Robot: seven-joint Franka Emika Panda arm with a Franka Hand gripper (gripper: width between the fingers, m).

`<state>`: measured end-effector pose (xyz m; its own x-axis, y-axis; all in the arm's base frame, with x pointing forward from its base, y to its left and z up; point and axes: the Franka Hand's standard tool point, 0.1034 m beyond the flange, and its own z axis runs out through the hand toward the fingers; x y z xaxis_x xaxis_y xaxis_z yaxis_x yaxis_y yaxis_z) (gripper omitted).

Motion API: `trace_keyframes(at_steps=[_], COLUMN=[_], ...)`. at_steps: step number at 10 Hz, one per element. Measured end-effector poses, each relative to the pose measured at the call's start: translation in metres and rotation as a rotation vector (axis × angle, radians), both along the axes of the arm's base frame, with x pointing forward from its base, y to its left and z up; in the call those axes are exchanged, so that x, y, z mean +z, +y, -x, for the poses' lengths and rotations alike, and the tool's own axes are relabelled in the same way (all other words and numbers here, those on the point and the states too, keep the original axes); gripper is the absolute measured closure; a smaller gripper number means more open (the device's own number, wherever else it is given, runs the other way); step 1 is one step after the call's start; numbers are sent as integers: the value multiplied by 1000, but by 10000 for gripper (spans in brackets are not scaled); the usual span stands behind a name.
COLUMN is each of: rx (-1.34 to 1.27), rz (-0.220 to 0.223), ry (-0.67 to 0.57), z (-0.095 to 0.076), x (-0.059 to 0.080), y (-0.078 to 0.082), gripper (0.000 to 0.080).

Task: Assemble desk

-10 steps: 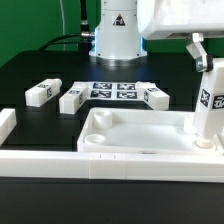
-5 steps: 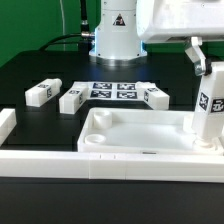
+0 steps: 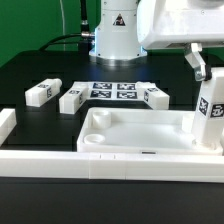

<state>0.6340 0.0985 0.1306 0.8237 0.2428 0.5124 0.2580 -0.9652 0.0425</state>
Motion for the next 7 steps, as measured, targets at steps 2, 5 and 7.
trace_keyframes(at_steps=[2, 5, 7], rx=[0, 0, 0], rz=[0, 1, 2], ry=[-9, -8, -14], z=[0, -1, -3], x=[0, 0, 5], y=[0, 0, -2], gripper=[508, 284, 159])
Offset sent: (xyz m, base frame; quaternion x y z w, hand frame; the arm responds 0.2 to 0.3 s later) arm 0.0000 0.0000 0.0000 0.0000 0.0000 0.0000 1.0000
